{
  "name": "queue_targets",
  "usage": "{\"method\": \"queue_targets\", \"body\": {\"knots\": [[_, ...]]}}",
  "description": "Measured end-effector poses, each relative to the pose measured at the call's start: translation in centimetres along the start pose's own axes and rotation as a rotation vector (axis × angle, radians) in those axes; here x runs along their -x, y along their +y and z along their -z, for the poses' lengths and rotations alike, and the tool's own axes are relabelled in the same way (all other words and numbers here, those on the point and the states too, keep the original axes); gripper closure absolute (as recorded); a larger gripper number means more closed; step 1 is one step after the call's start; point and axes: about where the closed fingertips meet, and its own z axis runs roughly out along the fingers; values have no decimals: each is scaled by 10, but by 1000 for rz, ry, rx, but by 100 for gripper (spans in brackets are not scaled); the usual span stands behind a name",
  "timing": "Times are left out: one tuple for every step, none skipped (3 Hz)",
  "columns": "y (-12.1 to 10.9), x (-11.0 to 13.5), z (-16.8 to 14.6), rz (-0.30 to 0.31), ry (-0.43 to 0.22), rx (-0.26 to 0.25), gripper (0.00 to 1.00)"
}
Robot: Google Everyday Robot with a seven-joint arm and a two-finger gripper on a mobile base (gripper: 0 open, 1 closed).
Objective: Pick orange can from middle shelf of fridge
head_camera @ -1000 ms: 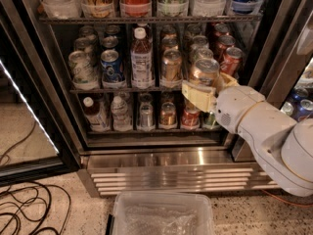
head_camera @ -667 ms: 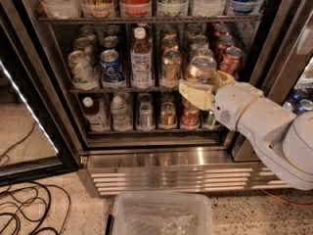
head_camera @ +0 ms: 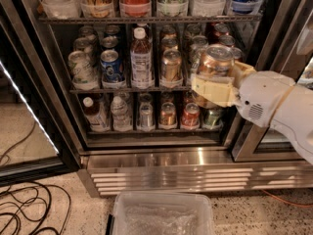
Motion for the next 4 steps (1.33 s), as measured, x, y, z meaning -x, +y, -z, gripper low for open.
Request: {"method": "queue_targets", "body": {"knots": [[20,6,24,-1,-37,128,100],[57,9,37,20,-64,303,100],[104,21,49,76,-82,495,100],[149,34,67,131,-94,688,100]]}}
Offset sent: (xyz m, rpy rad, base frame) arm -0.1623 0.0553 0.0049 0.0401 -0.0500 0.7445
